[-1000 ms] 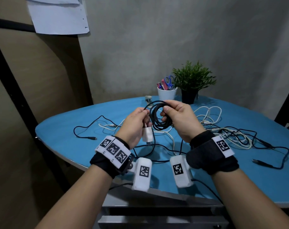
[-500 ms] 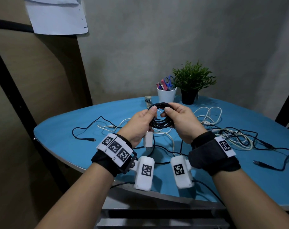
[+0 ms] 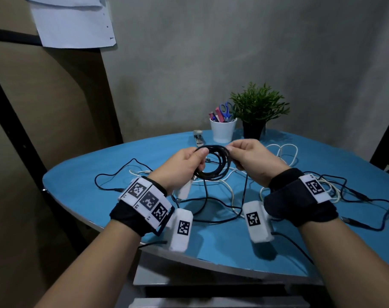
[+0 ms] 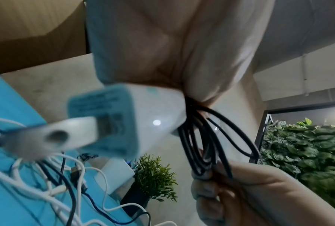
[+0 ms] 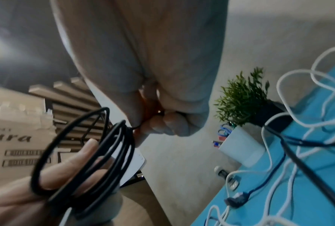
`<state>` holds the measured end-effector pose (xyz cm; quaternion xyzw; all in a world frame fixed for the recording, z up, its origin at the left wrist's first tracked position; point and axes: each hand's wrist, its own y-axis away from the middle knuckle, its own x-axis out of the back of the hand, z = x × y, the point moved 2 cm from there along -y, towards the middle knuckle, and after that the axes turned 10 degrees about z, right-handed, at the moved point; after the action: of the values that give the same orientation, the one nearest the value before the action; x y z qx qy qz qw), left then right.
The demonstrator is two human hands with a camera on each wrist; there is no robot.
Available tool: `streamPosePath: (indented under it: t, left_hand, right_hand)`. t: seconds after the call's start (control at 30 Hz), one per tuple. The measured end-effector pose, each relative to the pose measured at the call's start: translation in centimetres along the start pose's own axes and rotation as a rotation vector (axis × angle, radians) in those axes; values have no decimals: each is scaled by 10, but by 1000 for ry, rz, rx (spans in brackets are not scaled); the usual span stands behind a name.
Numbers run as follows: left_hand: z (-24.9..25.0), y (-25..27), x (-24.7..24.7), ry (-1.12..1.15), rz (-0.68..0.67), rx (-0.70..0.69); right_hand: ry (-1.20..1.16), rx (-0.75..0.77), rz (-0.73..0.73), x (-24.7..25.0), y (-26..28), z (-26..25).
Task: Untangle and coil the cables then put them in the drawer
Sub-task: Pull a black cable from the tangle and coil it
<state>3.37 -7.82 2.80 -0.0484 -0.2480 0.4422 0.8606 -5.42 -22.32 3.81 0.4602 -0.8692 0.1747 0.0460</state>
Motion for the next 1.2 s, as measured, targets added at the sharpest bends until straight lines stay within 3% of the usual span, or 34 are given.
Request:
streamPosePath:
  t: [0.13, 0.4, 0.5, 0.63, 0.77, 0.9, 1.03, 1.2]
  left_hand:
    - [-3, 2, -2, -234, -88, 30]
    - [1, -3, 0, -429, -58, 84]
    - [-3, -8, 1, -422, -32, 123]
    - [-3, -13, 4, -291, 106, 172]
    - [-7, -9, -2, -326, 68, 162]
    - [-10, -6, -5, -319, 47, 170]
    - [-7, -6, 1, -256, 97, 192]
    - [-1, -3, -3, -334, 57, 131]
  right_hand:
    - [17, 13, 147, 6, -13, -6]
    - [-146, -44, 207, 6, -8, -18]
    - [-234, -61, 153, 3, 1, -24]
    - [-108, 26, 35, 2, 15, -30]
    - [-139, 25, -65, -1, 20, -35]
    - [1, 45, -124, -1, 20, -36]
    - [129, 50, -136, 5, 21, -34]
    - [-41, 55, -92, 0, 23, -35]
